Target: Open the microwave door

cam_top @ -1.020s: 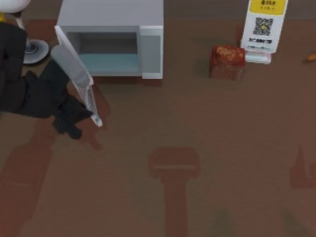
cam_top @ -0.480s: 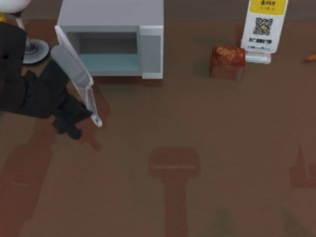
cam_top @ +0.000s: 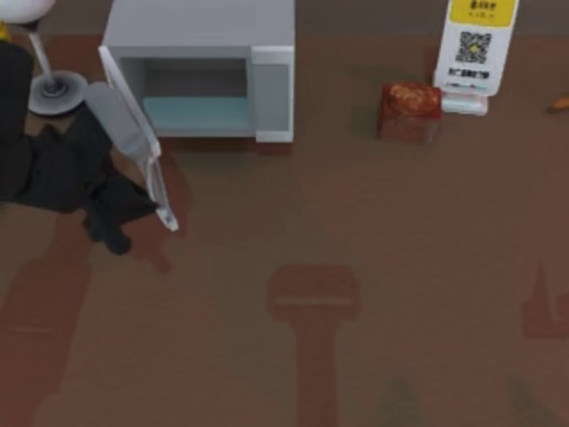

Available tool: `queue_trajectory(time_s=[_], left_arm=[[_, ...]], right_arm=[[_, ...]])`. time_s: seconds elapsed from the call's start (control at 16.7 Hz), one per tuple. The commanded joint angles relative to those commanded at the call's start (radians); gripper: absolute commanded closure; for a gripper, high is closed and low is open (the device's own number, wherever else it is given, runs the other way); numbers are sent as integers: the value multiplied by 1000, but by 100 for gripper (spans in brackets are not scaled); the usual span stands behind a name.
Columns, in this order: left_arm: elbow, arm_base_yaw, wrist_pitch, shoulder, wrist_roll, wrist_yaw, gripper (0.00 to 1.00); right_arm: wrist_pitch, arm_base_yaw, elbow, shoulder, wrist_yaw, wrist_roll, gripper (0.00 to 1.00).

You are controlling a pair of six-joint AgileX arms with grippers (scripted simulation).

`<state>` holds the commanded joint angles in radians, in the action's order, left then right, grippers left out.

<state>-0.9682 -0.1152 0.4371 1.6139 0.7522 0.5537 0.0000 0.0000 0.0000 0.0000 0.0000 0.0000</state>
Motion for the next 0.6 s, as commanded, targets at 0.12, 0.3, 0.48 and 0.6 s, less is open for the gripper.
queue_trajectory(time_s=[0.12, 0.3, 0.48, 0.6], left_arm=[[-1, 11, 18, 6, 22, 9, 100], [-1, 11, 18, 7, 23, 9, 100], [-1, 11, 18, 7, 23, 9, 100], [-1, 11, 18, 7, 23, 9, 100]], right_arm=[[0, 0, 0, 0, 0, 0, 0], [0, 0, 0, 0, 0, 0, 0], [0, 0, 0, 0, 0, 0, 0], [0, 0, 0, 0, 0, 0, 0]])
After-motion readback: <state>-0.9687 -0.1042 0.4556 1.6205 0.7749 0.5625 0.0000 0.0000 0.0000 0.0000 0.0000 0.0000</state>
